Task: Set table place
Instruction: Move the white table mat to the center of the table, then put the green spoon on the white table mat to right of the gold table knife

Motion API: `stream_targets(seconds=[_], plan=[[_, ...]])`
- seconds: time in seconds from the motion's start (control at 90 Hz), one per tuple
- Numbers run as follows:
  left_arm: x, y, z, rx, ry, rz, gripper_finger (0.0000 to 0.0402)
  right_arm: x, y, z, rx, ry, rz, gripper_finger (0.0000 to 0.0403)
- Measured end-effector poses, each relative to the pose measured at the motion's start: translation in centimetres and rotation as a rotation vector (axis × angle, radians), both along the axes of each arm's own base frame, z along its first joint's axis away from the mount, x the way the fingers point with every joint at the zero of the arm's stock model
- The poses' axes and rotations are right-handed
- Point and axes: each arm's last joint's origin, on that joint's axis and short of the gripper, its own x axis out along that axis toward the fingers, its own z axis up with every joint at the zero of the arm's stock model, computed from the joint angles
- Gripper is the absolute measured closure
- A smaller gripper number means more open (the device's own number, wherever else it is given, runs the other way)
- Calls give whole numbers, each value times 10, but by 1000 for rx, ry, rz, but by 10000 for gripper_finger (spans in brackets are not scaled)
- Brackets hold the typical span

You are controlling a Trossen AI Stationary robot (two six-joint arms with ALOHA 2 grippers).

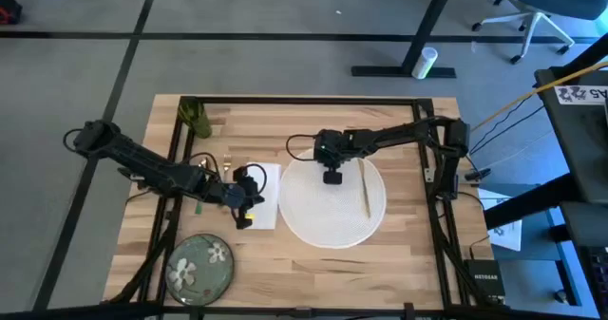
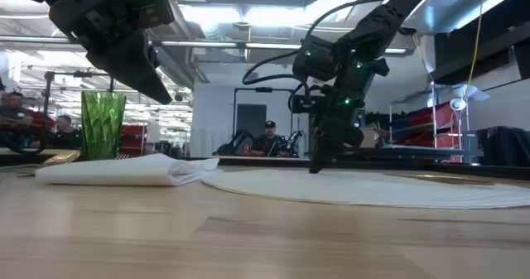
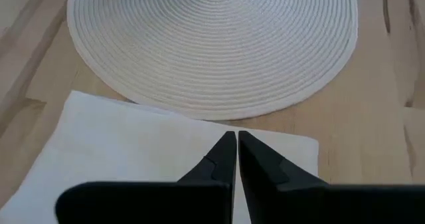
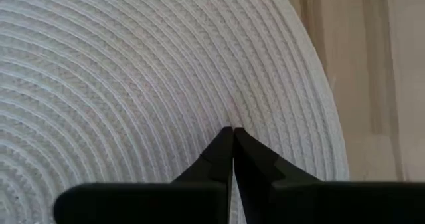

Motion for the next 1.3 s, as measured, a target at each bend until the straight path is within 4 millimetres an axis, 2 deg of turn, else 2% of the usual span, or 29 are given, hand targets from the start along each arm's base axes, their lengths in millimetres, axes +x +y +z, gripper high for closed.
stream_targets(seconds=[0.367,0.478,0.556,0.767,0.933,1.156,1.233,1.3], plan=[[0,0,0,4,1,-4,402,3,6,0,5,-17,-2,403],[0,0,0,4,1,-4,402,4,6,6,-10,-28,12,403],[0,0,0,5,1,-4,402,5,6,15,-18,-37,29,403],[1,5,0,26,10,0,402,1,7,62,-25,-38,34,403],[3,12,0,49,12,14,402,-18,24,90,26,64,-3,403],[6,29,1,110,3,101,402,-40,63,93,55,267,-114,403],[7,33,0,112,1,118,402,-38,76,89,48,244,-131,403],[5,36,-3,124,17,134,402,-27,83,87,53,121,-119,403]])
